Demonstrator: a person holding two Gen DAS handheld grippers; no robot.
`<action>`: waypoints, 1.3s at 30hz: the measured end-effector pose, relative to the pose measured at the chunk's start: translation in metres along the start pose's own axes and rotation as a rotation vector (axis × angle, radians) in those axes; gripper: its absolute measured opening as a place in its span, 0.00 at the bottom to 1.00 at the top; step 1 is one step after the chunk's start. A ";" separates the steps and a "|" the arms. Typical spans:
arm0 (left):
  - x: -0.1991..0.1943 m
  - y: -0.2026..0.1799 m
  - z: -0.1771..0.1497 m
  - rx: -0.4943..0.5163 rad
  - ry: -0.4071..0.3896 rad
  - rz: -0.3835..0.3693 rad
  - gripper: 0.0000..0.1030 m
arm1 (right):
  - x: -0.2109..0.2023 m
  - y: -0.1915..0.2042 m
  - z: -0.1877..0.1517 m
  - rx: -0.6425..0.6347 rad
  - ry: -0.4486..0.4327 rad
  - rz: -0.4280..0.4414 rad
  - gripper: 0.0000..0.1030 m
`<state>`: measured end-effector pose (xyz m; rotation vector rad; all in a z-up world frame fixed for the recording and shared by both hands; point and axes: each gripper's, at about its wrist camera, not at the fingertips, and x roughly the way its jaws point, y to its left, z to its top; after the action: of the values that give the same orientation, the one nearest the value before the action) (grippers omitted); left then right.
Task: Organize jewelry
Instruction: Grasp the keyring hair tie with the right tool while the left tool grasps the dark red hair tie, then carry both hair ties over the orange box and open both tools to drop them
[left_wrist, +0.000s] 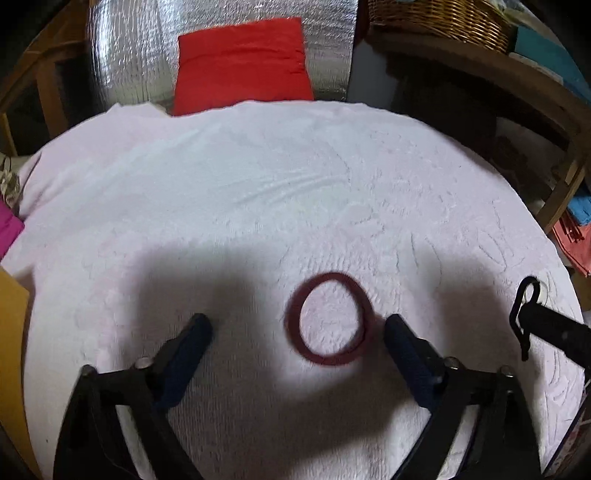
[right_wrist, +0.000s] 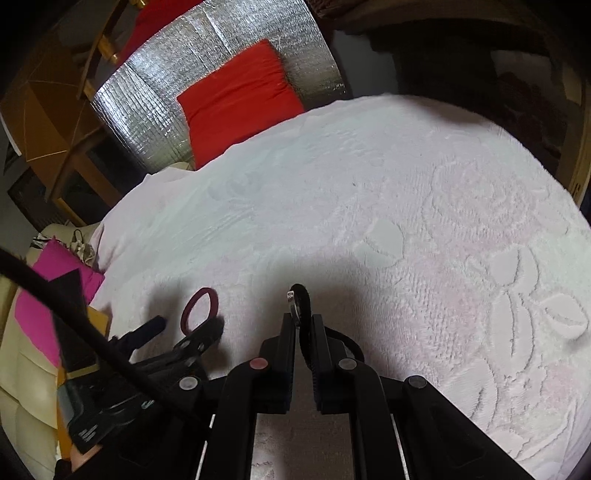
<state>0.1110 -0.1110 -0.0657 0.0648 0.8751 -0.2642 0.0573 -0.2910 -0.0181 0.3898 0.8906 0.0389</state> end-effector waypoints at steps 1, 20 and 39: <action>0.000 -0.002 0.001 0.014 -0.002 0.005 0.76 | 0.000 0.000 0.000 -0.004 0.000 -0.004 0.08; -0.059 0.042 -0.007 -0.062 -0.097 -0.056 0.07 | -0.015 0.035 -0.009 -0.074 -0.061 0.060 0.08; -0.179 0.113 -0.044 -0.113 -0.313 0.207 0.07 | -0.031 0.146 -0.041 -0.147 -0.138 0.264 0.08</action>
<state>-0.0023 0.0413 0.0374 0.0078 0.5649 -0.0278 0.0247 -0.1482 0.0327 0.3661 0.6913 0.3149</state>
